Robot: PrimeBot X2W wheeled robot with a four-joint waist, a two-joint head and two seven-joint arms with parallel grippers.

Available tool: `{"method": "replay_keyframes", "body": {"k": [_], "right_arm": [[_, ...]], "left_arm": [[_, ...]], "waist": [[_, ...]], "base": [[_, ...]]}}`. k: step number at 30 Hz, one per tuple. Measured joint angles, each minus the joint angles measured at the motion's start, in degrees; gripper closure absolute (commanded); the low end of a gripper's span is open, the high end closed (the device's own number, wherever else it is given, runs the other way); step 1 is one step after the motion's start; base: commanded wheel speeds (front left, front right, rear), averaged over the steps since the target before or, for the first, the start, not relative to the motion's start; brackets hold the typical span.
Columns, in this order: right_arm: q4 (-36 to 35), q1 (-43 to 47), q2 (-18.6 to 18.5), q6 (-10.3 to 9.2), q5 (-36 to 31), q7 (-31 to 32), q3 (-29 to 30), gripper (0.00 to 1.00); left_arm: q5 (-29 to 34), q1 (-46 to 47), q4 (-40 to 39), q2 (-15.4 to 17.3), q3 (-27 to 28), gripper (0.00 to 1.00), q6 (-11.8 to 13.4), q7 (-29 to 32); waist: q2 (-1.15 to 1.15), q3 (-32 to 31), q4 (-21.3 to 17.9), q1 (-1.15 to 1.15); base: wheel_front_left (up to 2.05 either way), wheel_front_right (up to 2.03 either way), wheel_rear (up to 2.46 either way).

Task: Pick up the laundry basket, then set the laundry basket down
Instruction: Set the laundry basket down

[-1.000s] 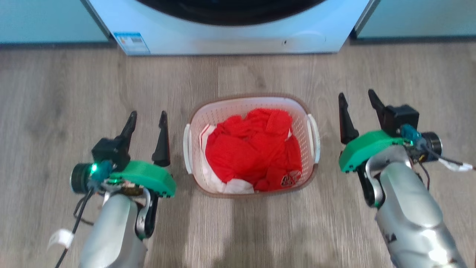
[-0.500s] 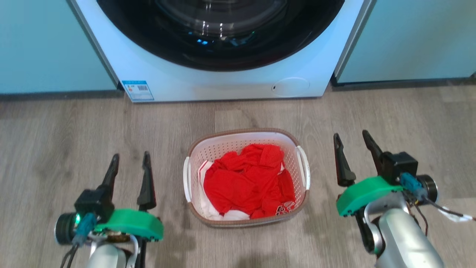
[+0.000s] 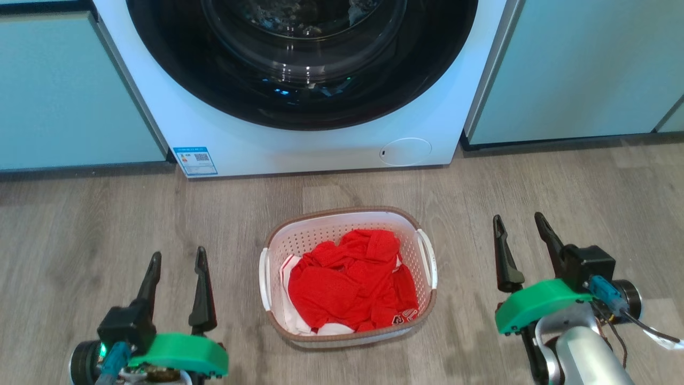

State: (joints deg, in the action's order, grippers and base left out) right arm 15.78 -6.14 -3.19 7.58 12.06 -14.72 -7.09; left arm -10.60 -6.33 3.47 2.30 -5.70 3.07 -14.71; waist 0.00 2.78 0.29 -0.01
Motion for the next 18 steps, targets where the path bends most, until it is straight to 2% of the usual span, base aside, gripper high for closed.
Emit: {"method": "replay_keyframes", "body": {"k": [18], "right_arm": [[-0.33, 2.02, 0.32, 0.0, -0.09, 0.0, 0.14, 0.0]], "left_arm": [[0.52, -2.72, 1.33, 0.09, 0.46, 0.0, 0.49, 0.0]], "waist": [[0.0, -2.61, -0.47, 0.0]], "base": [[0.0, 0.0, 0.0]]}}
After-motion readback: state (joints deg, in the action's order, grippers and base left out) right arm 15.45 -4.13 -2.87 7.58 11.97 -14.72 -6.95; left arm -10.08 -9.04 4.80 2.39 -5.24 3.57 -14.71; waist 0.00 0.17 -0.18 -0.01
